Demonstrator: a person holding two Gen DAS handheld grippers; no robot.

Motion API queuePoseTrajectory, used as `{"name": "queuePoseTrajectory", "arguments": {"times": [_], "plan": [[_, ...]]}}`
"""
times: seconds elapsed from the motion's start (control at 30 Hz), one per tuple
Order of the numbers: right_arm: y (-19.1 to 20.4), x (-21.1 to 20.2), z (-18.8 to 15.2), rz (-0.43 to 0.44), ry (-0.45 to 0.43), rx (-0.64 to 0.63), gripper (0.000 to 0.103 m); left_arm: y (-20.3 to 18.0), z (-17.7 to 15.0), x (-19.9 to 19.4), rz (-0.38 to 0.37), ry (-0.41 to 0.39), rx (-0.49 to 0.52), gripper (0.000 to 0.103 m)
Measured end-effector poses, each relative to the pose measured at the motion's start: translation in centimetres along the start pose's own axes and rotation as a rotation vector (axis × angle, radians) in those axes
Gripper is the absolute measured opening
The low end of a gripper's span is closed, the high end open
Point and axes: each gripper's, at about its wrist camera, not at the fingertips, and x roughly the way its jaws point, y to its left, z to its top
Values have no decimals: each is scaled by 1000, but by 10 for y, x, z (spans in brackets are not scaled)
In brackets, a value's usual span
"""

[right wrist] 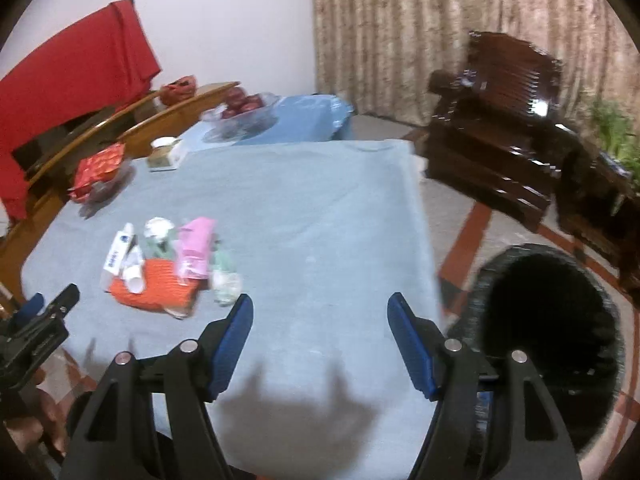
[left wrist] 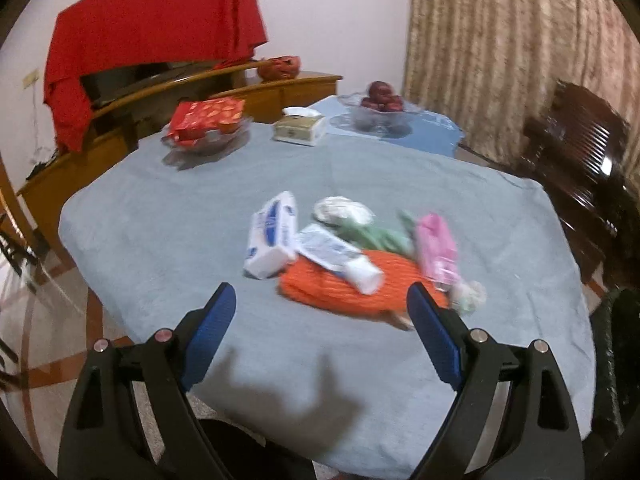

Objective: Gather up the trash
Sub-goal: 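Move both tools back toward the remaining trash on the table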

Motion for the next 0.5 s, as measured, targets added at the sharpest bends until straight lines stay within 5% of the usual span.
{"name": "queuePoseTrajectory", "arguments": {"times": [0.17, 0.5], "plan": [[31, 19, 2, 34, 16, -61, 69, 14, 2, 23, -3, 23, -34, 85], [27, 54, 6, 53, 23, -65, 69, -35, 1, 77, -34, 70, -8, 82]]}}
